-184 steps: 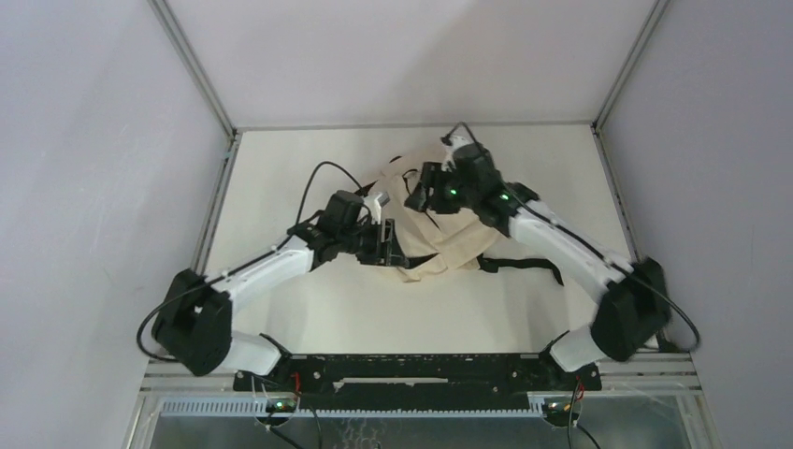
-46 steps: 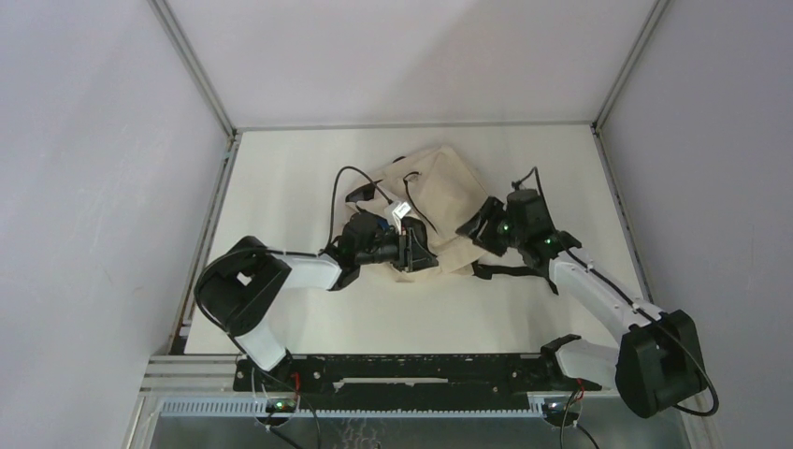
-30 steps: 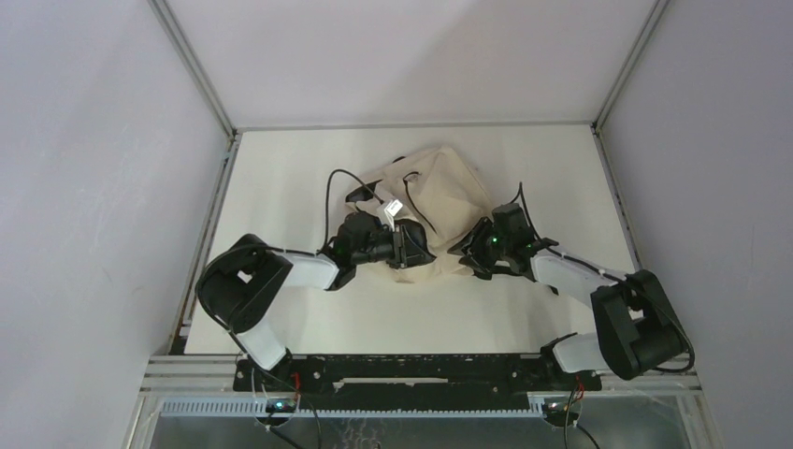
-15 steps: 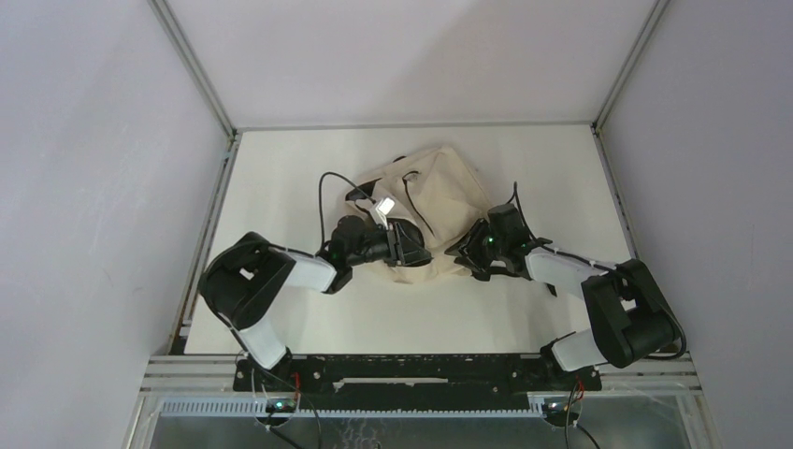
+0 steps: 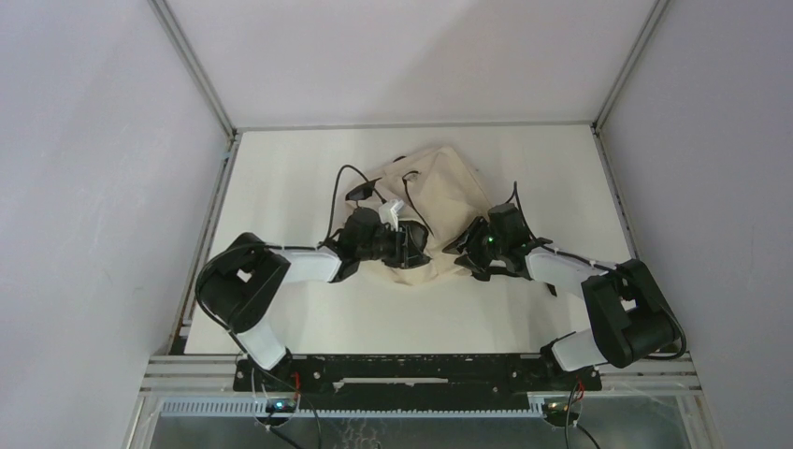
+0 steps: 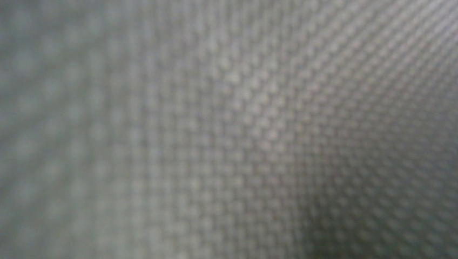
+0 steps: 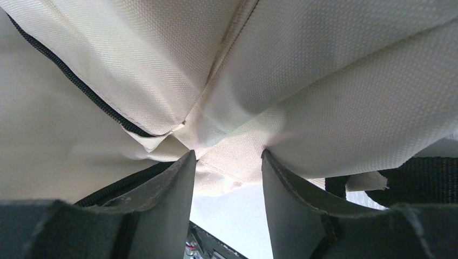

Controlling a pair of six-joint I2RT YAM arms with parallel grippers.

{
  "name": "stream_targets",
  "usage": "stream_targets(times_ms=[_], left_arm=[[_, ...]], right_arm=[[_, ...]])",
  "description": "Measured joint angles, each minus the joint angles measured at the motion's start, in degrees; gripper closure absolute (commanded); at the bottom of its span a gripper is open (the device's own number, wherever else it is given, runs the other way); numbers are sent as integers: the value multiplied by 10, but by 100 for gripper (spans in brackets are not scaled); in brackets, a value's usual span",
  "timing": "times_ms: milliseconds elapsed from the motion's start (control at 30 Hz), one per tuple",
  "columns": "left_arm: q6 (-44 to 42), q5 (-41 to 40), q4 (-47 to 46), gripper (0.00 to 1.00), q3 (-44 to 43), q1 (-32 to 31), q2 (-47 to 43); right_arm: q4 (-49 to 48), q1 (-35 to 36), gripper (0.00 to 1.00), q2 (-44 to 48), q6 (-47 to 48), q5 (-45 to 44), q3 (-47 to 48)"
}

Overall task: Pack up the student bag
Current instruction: Zip the student bag at the center of the board.

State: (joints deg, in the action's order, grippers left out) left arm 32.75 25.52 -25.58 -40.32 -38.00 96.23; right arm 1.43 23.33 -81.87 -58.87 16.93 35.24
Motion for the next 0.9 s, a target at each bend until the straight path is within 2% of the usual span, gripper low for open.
stream_targets(times_ms=[100, 233, 400, 567, 700, 733, 767, 900], left_arm=[[2, 6, -2, 60, -6, -2, 12], [6, 17, -12, 74, -24, -8, 48], [17, 22, -21, 85, -35, -10, 65], [17, 15, -15, 90, -31, -10, 52], [17, 6, -13, 87, -10, -13, 17], [17, 5, -12, 91, -4, -13, 9], [17, 3, -12, 99, 2, -13, 0], [17, 3, -12, 100, 12, -12, -10]], right_arm=[[-1, 0, 44, 0, 0, 1, 0], [-3, 0, 44, 0, 0, 2, 0], [-3, 0, 44, 0, 0, 2, 0], [-3, 0, 46, 0, 2, 2, 0], [-4, 0, 46, 0, 2, 4, 0], [-4, 0, 46, 0, 2, 6, 0], [-4, 0, 46, 0, 2, 7, 0], [-4, 1, 46, 0, 2, 11, 0]])
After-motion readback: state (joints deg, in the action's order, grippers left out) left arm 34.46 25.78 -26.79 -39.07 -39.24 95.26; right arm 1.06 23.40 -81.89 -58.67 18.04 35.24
